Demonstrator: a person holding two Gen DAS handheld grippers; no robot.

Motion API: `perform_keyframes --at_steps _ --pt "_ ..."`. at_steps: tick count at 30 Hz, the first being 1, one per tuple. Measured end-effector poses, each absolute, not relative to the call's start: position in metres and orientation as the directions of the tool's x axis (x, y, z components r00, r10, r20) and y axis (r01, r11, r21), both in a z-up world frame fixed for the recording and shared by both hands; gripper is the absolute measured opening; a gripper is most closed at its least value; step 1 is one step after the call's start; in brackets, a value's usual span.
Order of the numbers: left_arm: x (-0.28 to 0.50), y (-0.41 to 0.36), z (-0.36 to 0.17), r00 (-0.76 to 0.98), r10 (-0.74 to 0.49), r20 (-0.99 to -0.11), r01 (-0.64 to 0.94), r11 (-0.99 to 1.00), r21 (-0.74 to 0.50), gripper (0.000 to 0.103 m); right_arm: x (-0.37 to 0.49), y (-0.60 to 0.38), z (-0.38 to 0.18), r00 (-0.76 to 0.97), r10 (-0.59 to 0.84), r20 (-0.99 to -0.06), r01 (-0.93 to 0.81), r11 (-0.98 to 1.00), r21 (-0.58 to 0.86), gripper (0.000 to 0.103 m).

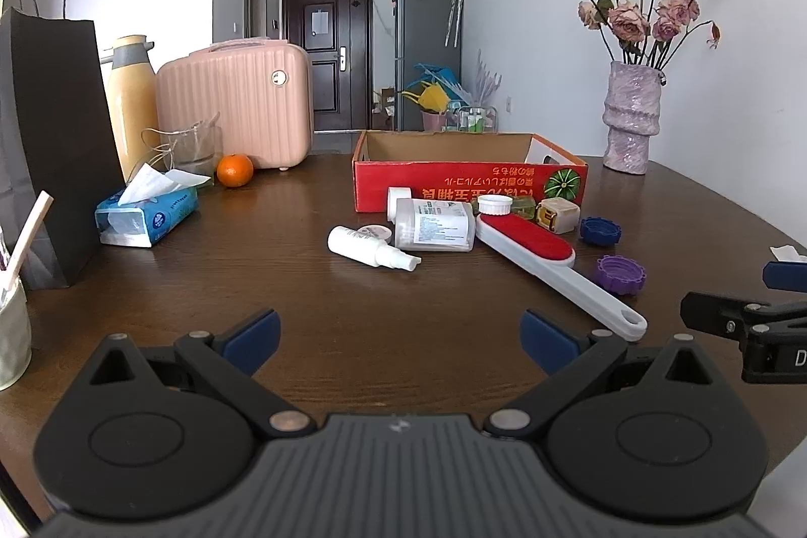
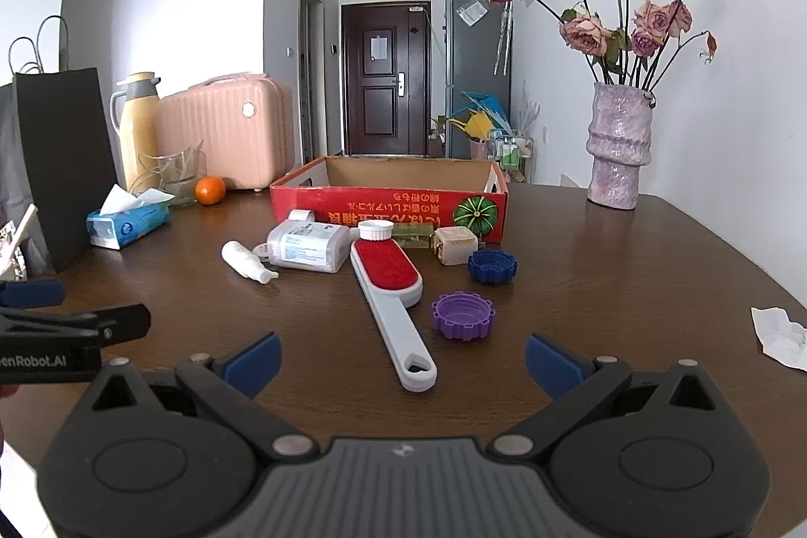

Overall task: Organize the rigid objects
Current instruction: 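Move the right tool to the purple bottle cap and close on it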

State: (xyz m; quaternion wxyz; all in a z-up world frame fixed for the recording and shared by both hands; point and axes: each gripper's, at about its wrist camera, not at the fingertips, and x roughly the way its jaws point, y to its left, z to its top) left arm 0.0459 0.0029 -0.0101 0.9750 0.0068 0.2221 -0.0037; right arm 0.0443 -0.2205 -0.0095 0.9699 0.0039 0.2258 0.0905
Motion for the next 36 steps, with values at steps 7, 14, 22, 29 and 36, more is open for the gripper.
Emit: perform_keyframes --at_steps 7,14,22,29,36 --pt "0.071 0.003 -0.012 0.892 -0.003 -0.452 0.008 1.0 0.01 0.103 0.069 -0.222 -0.014 0.872 0.169 -0.46 -0.164 0.985 0.051 0.103" --pt "0.096 0.005 -0.015 0.883 -0.001 -0.469 0.004 1.0 0.006 0.103 0.097 -0.224 -0.022 0.86 0.156 -0.486 -0.151 0.987 0.051 0.103" --pt "0.125 0.01 -0.019 0.871 0.014 -0.492 -0.013 1.0 0.006 0.103 0.128 -0.227 -0.033 0.843 0.138 -0.52 -0.134 0.99 0.045 0.103" --pt "0.146 0.014 -0.019 0.862 0.03 -0.507 -0.03 1.0 0.008 0.103 0.155 -0.231 -0.042 0.829 0.118 -0.547 -0.122 0.992 0.028 0.099" --pt "0.165 0.016 -0.019 0.854 0.05 -0.518 -0.049 0.999 0.015 0.103 0.184 -0.236 -0.05 0.81 0.121 -0.573 -0.13 0.991 0.026 0.095"
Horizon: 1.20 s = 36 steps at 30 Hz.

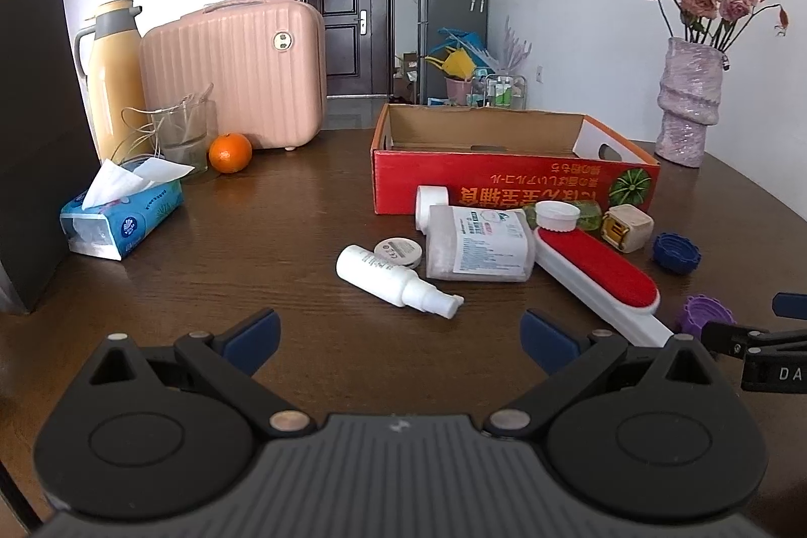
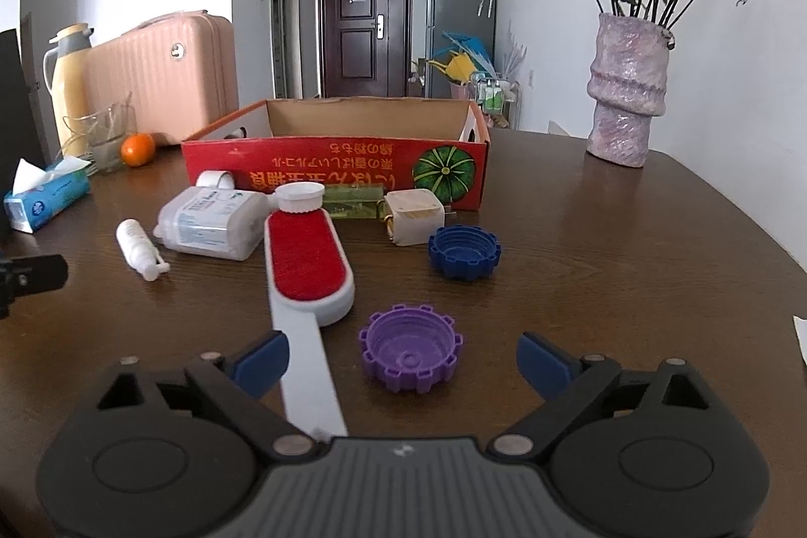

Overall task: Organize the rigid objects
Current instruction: 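Move the right tool to the purple bottle cap and close on it, then grasp the white spray bottle with the left tool while the right tool holds the purple cap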

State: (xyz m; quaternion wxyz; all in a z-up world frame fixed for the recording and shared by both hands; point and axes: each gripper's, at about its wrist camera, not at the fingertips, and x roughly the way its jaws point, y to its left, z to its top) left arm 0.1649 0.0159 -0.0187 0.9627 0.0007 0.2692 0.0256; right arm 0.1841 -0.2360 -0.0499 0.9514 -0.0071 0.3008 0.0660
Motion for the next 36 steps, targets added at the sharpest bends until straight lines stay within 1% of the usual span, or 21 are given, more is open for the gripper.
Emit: perform_keyframes --at_steps 4,5,6,10,13,14,17,25,31,36 --pt "0.176 0.018 -0.021 0.843 0.057 -0.535 -0.059 0.998 0.013 0.103 0.202 -0.237 -0.058 0.793 0.114 -0.598 -0.133 0.991 0.013 0.091" --pt "0.178 0.018 -0.021 0.841 0.06 -0.537 -0.061 0.998 0.015 0.103 0.206 -0.237 -0.059 0.788 0.113 -0.605 -0.135 0.991 0.009 0.085" --pt "0.18 0.018 -0.021 0.84 0.061 -0.539 -0.063 0.998 0.016 0.103 0.21 -0.238 -0.061 0.781 0.118 -0.613 -0.14 0.99 0.011 0.081" --pt "0.187 0.018 -0.022 0.837 0.067 -0.543 -0.066 0.998 0.021 0.103 0.219 -0.238 -0.067 0.767 0.13 -0.628 -0.157 0.987 0.012 0.076" --pt "0.193 0.018 -0.023 0.833 0.07 -0.549 -0.068 0.997 0.025 0.103 0.223 -0.238 -0.071 0.755 0.142 -0.641 -0.167 0.986 0.021 0.062" --pt "0.195 0.018 -0.024 0.831 0.072 -0.552 -0.068 0.997 0.028 0.103 0.224 -0.238 -0.073 0.75 0.143 -0.645 -0.168 0.986 0.023 0.053" --pt "0.199 0.017 -0.026 0.825 0.074 -0.56 -0.067 0.997 0.032 0.103 0.226 -0.24 -0.074 0.75 0.166 -0.641 -0.179 0.983 0.045 0.054" --pt "0.209 0.017 -0.023 0.824 0.077 -0.561 -0.048 0.997 0.066 0.103 0.222 -0.247 -0.072 0.785 0.161 -0.598 -0.147 0.986 0.072 0.053" --pt "0.219 0.021 -0.016 0.827 0.06 -0.559 -0.024 0.997 0.071 0.103 0.218 -0.254 -0.069 0.824 0.126 -0.552 -0.093 0.992 0.088 0.053" --pt "0.228 0.025 -0.013 0.829 0.038 -0.558 0.011 0.996 0.084 0.103 0.214 -0.259 -0.069 0.841 0.097 -0.533 -0.051 0.994 0.1 0.054"
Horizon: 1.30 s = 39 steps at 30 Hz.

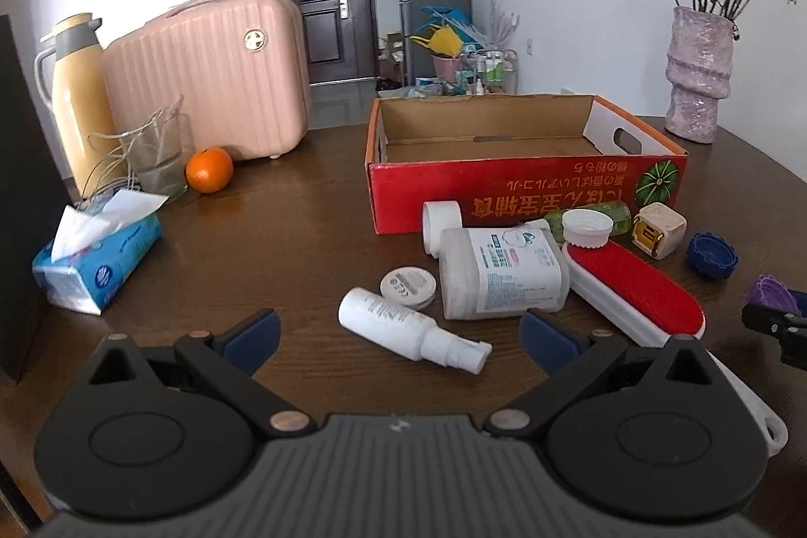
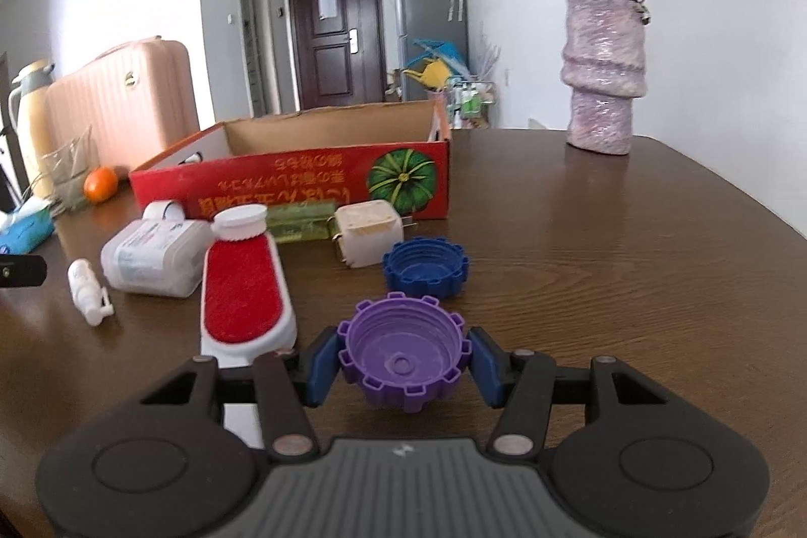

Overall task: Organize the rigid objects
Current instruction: 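Grasp the white spray bottle with the left tool while the right tool holds the purple cap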

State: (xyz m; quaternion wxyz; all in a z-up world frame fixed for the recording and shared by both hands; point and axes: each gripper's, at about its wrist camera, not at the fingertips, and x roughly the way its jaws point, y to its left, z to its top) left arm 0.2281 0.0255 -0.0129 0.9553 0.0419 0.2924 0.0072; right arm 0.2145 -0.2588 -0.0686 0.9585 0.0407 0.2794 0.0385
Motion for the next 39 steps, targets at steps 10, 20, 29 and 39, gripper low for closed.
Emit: perform_keyframes --at_steps 10,20,29,39 --pt "0.255 0.046 -0.026 0.806 0.005 -0.592 0.065 0.993 0.096 0.103 0.212 -0.265 -0.069 0.86 0.023 -0.51 0.041 0.993 0.114 0.054" --pt "0.272 0.047 -0.049 0.775 -0.098 -0.624 0.209 0.972 0.108 0.103 0.216 -0.27 -0.072 0.848 -0.013 -0.53 0.092 0.988 0.122 0.054" --pt "0.278 0.046 -0.058 0.75 -0.174 -0.638 0.311 0.944 0.108 0.103 0.219 -0.272 -0.074 0.835 -0.011 -0.55 0.102 0.986 0.135 0.054" --pt "0.288 0.051 -0.066 0.738 -0.202 -0.644 0.35 0.931 0.109 0.103 0.223 -0.269 -0.076 0.829 0.015 -0.56 0.081 0.986 0.146 0.054"
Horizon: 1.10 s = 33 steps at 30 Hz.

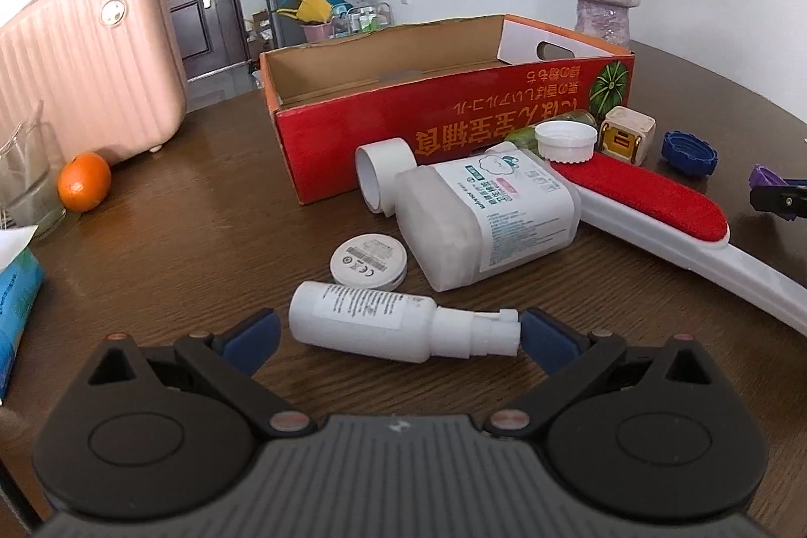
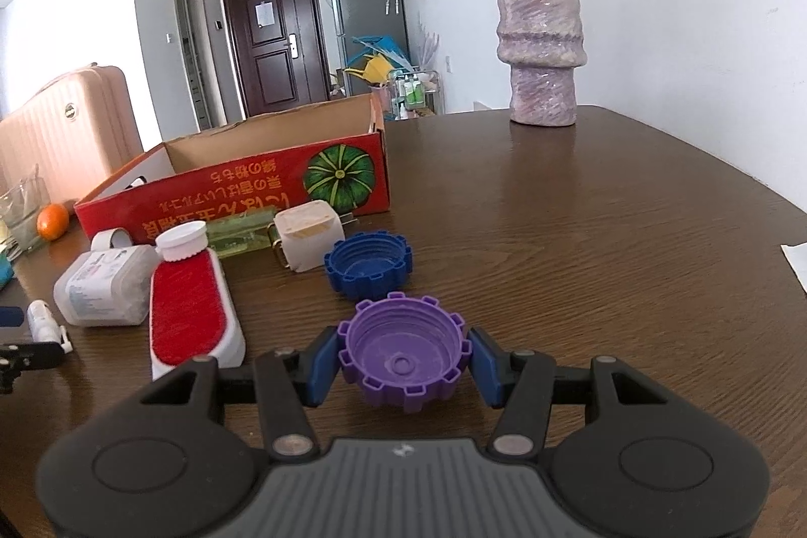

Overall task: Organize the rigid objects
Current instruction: 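Grasp the white spray bottle with the left tool while the right tool holds the purple cap, then carry the spray bottle and purple cap over the red box with both tools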

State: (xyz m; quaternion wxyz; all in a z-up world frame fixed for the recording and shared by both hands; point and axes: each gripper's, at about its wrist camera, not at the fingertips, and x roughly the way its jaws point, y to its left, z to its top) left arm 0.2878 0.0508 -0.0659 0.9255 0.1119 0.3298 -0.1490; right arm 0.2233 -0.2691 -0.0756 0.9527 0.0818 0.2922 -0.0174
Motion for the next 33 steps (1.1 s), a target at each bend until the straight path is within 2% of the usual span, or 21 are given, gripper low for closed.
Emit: perform_keyframes --at_steps 13,21,33 --pt "0.288 0.042 -0.074 0.771 -0.177 -0.612 0.35 0.92 0.174 0.1 0.224 -0.268 -0.076 0.83 0.021 -0.558 0.076 0.986 0.151 0.054" --pt "0.28 0.039 -0.073 0.794 -0.119 -0.596 0.282 0.941 0.187 0.1 0.222 -0.268 -0.075 0.839 0.019 -0.545 0.075 0.986 0.15 0.054" --pt "0.251 0.048 -0.051 0.851 -0.056 -0.522 0.123 0.988 0.094 0.1 0.215 -0.265 -0.071 0.859 0.022 -0.511 0.058 0.988 0.14 0.054"
